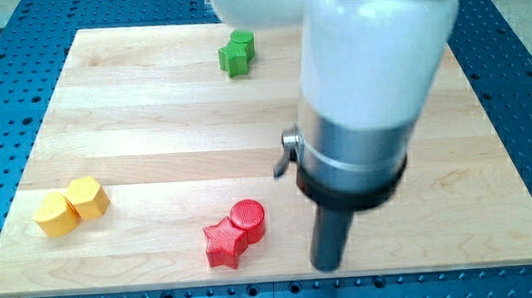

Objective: Separate the red blocks

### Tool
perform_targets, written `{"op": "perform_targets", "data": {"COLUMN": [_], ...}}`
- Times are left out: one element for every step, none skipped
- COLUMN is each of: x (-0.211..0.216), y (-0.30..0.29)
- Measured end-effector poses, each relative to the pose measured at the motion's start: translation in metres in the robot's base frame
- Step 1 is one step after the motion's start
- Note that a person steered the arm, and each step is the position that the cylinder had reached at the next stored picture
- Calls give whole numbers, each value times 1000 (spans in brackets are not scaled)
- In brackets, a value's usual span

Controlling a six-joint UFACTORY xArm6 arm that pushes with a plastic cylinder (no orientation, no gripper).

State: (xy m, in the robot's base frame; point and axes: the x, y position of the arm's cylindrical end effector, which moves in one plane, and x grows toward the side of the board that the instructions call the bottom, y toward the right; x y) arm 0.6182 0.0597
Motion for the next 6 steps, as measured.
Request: {"op": "perform_targets", "data": {"x": [1,0,0,-7,-23,-22], "y": [-5,-19,-92,-115,-122,-215]}}
